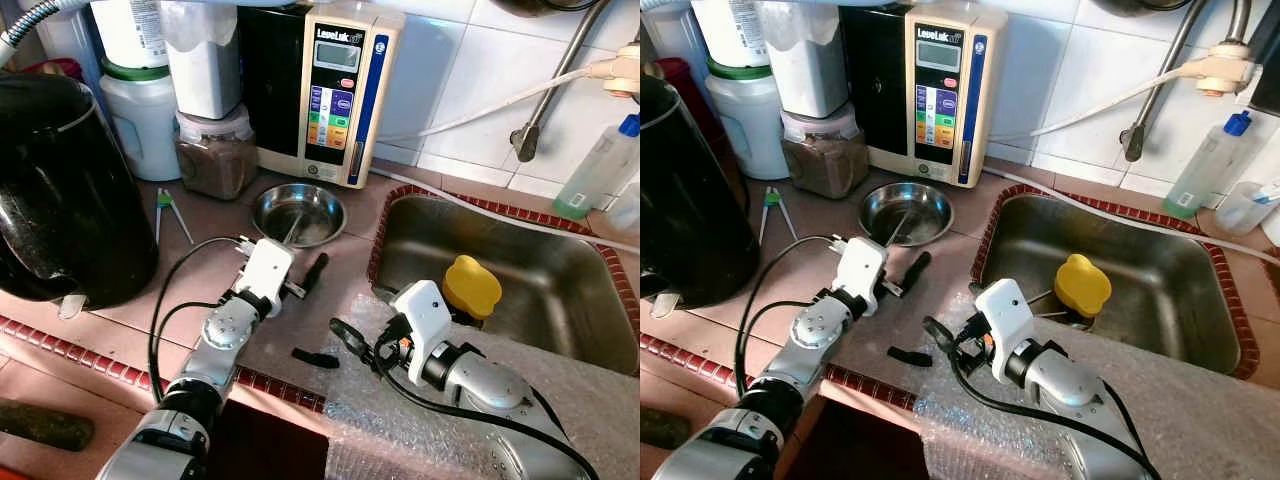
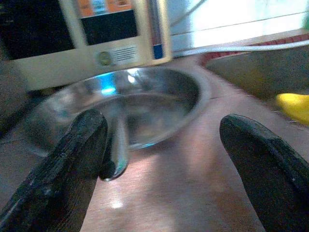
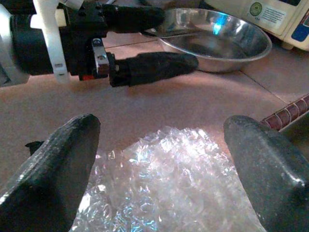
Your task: Kitchen organization
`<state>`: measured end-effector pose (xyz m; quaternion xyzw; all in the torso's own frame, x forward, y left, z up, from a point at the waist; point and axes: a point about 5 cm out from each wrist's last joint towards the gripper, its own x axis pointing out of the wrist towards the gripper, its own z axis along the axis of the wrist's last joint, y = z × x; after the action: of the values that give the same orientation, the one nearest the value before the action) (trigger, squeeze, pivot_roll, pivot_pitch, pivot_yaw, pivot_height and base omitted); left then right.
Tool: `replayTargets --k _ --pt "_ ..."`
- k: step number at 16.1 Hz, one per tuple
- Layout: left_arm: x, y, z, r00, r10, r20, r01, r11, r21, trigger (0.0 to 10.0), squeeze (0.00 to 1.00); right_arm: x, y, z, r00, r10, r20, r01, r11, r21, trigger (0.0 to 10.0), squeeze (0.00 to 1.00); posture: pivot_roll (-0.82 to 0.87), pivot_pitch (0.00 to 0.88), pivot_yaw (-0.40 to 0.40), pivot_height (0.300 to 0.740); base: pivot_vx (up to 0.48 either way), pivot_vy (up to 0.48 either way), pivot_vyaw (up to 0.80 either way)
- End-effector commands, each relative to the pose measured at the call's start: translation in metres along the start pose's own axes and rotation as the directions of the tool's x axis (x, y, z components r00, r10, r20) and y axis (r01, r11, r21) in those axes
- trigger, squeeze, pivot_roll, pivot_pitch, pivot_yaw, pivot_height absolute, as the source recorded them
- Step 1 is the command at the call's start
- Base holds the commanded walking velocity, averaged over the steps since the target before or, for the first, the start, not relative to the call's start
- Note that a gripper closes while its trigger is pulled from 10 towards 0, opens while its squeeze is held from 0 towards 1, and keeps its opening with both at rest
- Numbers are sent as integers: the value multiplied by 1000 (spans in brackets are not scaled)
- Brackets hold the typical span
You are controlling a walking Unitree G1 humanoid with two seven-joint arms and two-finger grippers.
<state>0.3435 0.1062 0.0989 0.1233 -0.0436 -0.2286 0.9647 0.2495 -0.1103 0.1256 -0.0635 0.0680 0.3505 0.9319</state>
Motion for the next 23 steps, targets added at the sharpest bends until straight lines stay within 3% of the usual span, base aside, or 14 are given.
replayTargets --k 1,10,11,12,15,16,17,18,19,21,22,23 --pt "2 6 3 1000 30 8 -31 999 23 10000 0 0 -4 2 1000 -16 5 16 1000 -15 10000 0 51 0 -67 740 0 0 0" --pt "1 12 -8 996 46 -80 -44 999 31 10000 0 1 -6 3 1000 -16 8 16 1000 -23 10000 0 57 0 -68 740 0 0 0" --pt "1 13 -8 995 54 -80 -53 998 20 6745 0 1 -6 2 1000 -18 9 18 1000 -22 10000 0 57 0 -68 740 0 0 0" --pt "1 13 -8 995 58 -80 -57 998 13 6745 0 1 -6 2 1000 -19 9 19 1000 -22 10000 0 55 0 -65 740 0 0 0" --pt "2 14 -9 992 87 -90 -95 992 -85 3686 0 1 -5 2 1000 -18 7 19 1000 -22 10000 0 54 0 -65 740 0 0 0" --pt "2 14 -10 991 95 -94 -106 987 -117 3412 0 1 -5 1 1000 -18 6 19 1000 -23 10000 0 54 0 -65 740 0 0 0" --pt "3 14 -11 989 106 -101 -121 981 -152 2314 0 1 -5 1 1000 -19 6 20 1000 -24 10000 0 54 0 -65 740 0 0 0" --pt "3 15 -11 988 115 -106 -132 976 -176 392 0 1 -6 2 1000 -21 6 21 999 -24 10000 0 54 0 -65 740 0 0 0" --pt "4 15 -12 985 134 -110 -158 956 -246 0 0 1 -6 1 1000 -22 5 22 999 -26 10000 0 54 0 -65 740 0 0 0" --pt "5 14 -11 984 146 -104 -172 934 -312 0 0 1 -5 1 1000 -21 3 21 999 -27 10000 0 54 0 -65 740 0 0 0" --pt "7 14 -6 985 156 -70 -171 923 -345 5608 0 1 -5 0 1000 -21 2 21 999 -29 10000 0 53 0 -63 740 0 0 0" --pt "8 14 -3 986 157 -55 -166 917 -363 9765 0 1 -5 0 1000 -21 1 21 999 -29 10000 0 52 0 -63 740 0 0 0"
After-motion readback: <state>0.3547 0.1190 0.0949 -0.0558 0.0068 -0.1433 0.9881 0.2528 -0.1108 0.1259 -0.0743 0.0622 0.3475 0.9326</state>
